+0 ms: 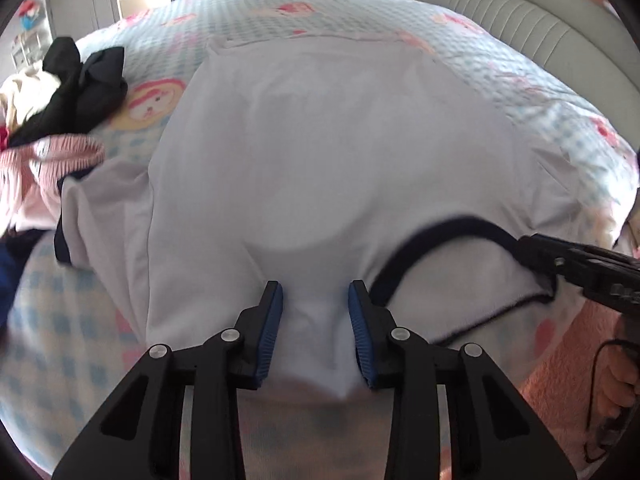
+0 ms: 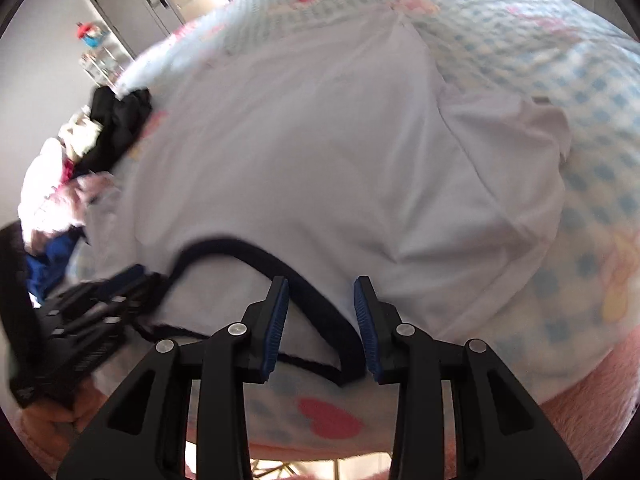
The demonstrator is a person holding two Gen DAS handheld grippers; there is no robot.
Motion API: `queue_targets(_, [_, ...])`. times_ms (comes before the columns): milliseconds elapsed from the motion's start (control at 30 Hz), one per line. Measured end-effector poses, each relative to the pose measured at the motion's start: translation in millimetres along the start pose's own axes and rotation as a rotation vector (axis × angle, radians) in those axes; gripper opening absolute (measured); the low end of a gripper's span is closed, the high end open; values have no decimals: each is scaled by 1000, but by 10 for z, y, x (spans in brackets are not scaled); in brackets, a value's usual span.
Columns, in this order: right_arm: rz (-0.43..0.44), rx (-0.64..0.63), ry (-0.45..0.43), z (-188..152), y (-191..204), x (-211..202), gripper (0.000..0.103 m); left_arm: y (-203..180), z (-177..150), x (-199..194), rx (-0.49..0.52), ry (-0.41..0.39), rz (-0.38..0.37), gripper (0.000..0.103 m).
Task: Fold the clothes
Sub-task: 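Grasp the navy-trimmed hem with both grippers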
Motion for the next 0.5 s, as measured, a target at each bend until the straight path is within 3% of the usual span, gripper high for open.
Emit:
queue_targets(67, [-7, -9, 6, -43, -3, -37, 34, 93, -115, -81, -37, 22, -28, 34])
queue_targets(233, [-19, -29, 17, -136, -9, -138, 34, 54, -256, -206, -5, 68, -98, 33])
queue_targets(400, [18, 32, -21, 11, -136, -261, 34, -22, -291, -203, 8, 82, -120, 35])
queue_targets(500, [-4, 59, 47, -117, -261, -182, 34, -68, -312, -201, 16, 91, -134, 35])
Point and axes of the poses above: each gripper's, at about its wrist camera, not at the fingertips, and x roughly the way its jaws point, y to its left, z to its top, the point moved 7 cm from there along x, roughly the way its jaws point, and after that the axes turned 11 degrees about -y, right-handed, at the moved point
